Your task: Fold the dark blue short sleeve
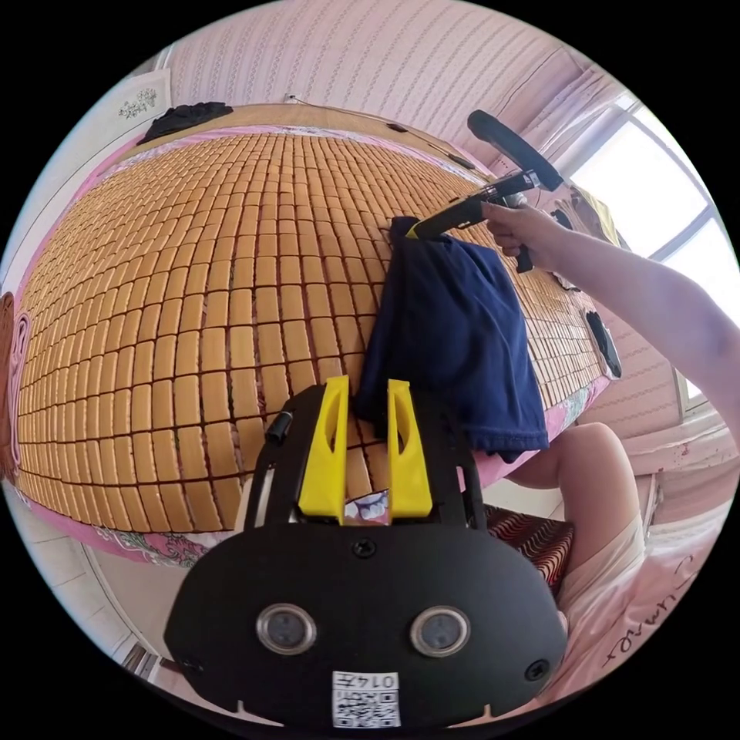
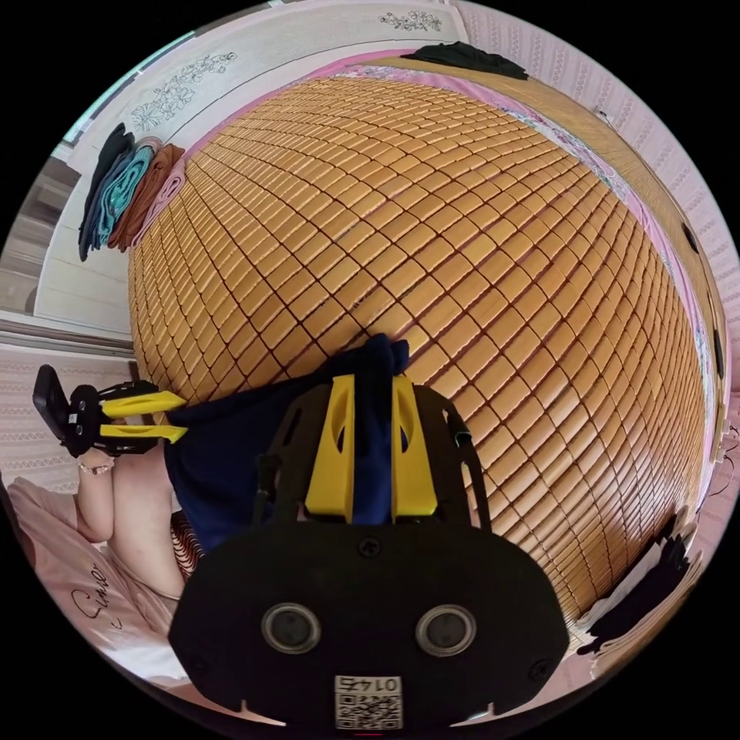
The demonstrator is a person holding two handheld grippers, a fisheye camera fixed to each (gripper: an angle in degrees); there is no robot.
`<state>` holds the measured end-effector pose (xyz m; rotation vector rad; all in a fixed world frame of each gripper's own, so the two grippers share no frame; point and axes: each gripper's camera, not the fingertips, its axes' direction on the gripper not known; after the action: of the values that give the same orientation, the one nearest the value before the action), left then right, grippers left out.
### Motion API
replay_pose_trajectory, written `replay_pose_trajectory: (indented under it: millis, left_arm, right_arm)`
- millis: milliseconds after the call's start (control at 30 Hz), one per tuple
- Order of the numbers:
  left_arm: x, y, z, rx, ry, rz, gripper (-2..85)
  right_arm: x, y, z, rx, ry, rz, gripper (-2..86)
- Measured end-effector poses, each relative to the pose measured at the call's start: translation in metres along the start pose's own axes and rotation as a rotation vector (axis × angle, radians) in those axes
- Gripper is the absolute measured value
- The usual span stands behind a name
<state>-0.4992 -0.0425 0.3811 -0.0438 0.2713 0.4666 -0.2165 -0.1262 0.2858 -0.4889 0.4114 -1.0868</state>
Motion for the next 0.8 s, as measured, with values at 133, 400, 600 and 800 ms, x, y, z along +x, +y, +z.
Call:
replay_pose_trajectory:
  millis: [133, 400, 600, 800]
  left_arm:
    - [-0.003, 0.002, -0.008, 0.003, 0.014, -0.024, 3.7]
    - [0.003, 0.008, -0.026, 0.002, 0.021, 0.008, -0.7]
    - [0.005, 0.013, -0.043, -0.005, 0.027, -0.007, 3.5]
    - [0.007, 0.024, -0.070, 0.082, 0.148, 0.012, 10.4]
  right_arm:
    - [0.010, 0.008, -0.004, 0.009, -0.012, 0.003, 5.3]
    - [0.031, 0.050, -0.021, 0.130, -0.070, -0.008, 4.0]
    - [0.051, 0.086, -0.033, 0.195, -0.142, -0.001, 3.4]
    - [0.062, 0.107, -0.025, 0.174, -0.134, 0.006, 3.1]
